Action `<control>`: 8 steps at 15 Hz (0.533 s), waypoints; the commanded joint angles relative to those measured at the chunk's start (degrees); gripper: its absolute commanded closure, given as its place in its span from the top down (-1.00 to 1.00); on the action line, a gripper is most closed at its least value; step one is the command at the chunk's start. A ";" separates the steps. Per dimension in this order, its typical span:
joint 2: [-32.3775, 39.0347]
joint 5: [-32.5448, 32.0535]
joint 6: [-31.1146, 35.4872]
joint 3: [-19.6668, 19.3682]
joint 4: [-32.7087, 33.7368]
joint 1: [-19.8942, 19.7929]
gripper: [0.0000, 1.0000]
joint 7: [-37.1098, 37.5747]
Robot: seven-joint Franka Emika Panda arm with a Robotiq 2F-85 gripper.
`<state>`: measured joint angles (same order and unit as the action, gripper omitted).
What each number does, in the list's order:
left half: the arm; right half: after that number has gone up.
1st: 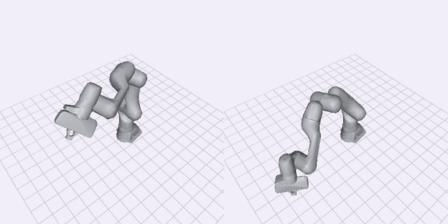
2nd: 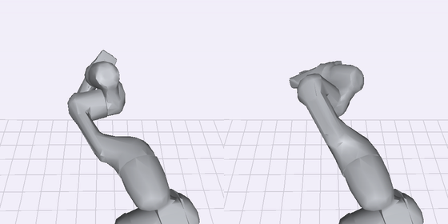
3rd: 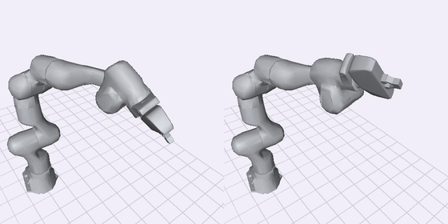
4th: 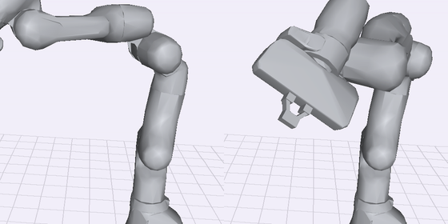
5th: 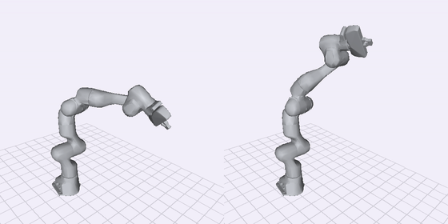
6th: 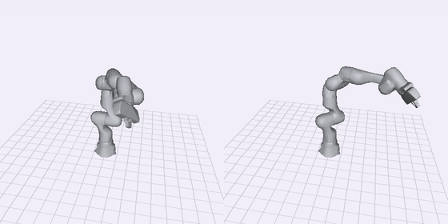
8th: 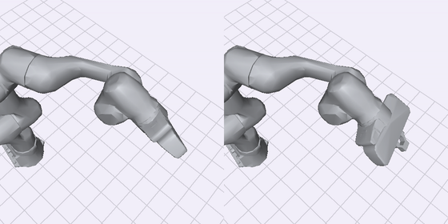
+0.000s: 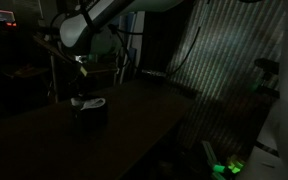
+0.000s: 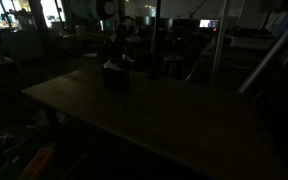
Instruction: Pick up the white towel and put it in the black basket on the right
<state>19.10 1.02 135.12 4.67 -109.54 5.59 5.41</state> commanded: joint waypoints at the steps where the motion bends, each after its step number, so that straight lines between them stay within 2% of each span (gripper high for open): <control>1: -2.41 -1.96 -1.31 -0.91 -0.42 1.10 -0.78 2.57; 8: -5.33 -5.72 -3.93 -1.51 -1.91 1.37 -0.78 4.98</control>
<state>16.72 -2.73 132.95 4.06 -109.89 5.86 8.14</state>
